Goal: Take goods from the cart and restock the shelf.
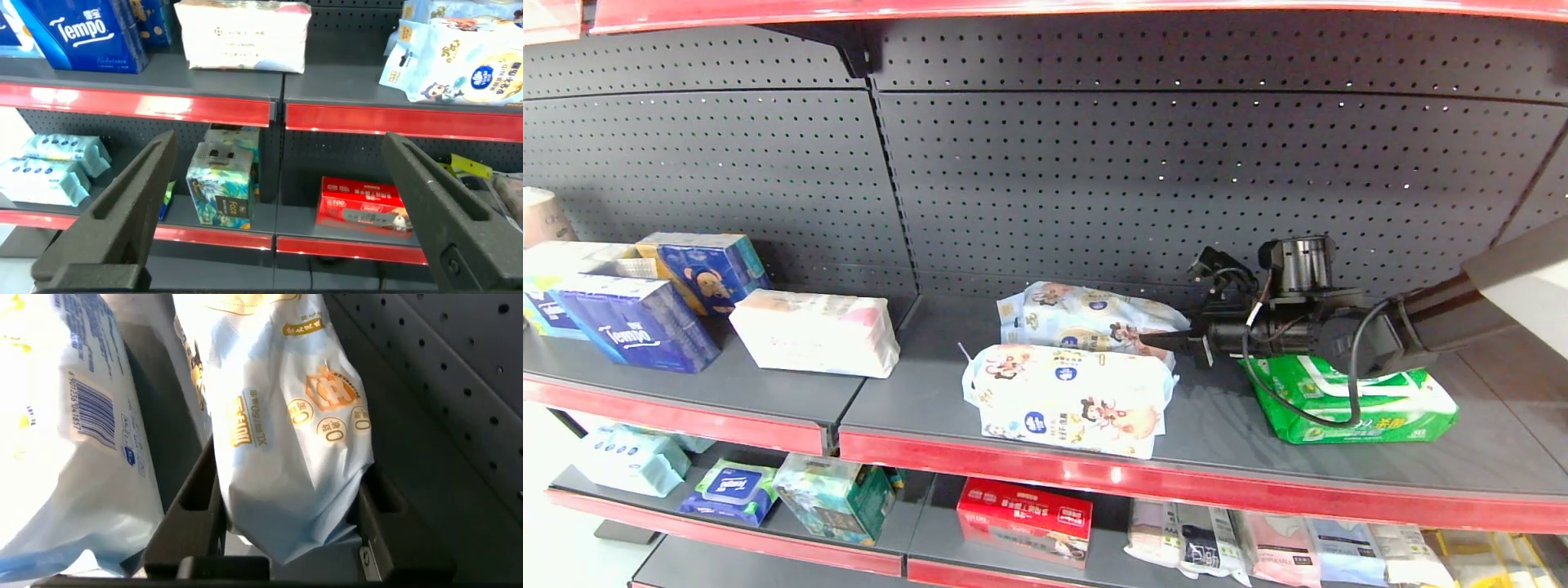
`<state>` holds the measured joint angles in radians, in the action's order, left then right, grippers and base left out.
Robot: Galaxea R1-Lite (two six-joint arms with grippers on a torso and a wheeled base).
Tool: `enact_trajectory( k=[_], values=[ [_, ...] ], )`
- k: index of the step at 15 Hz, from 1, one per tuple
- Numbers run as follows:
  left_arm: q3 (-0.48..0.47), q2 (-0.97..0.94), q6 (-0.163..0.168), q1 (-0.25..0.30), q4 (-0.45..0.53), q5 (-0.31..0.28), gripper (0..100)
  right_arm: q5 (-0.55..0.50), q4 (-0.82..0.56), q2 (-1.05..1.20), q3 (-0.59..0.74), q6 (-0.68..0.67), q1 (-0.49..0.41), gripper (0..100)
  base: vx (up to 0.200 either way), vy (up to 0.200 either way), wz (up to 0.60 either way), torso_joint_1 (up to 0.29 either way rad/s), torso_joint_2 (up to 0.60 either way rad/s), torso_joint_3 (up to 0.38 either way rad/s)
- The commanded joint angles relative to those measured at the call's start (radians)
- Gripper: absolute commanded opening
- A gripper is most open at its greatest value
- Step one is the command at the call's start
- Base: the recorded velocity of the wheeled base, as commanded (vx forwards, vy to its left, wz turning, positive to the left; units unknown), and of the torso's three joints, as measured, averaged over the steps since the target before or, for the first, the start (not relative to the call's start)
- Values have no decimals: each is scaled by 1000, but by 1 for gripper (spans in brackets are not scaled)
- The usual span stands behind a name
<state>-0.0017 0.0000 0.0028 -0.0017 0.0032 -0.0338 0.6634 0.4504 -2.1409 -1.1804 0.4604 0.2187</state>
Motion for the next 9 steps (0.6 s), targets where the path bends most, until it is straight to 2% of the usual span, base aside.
enact_trajectory(
  k=[1, 9],
  values=[
    [0, 2, 0, 0, 0, 0, 100, 12, 4, -19, -7, 0, -4, 0, 0, 0, 0, 0, 0, 0],
    [0, 2, -1, 0, 0, 0, 100, 78, 10, -42, -54, -2, -1, 0, 0, 0, 0, 0, 0, 0]
  ],
)
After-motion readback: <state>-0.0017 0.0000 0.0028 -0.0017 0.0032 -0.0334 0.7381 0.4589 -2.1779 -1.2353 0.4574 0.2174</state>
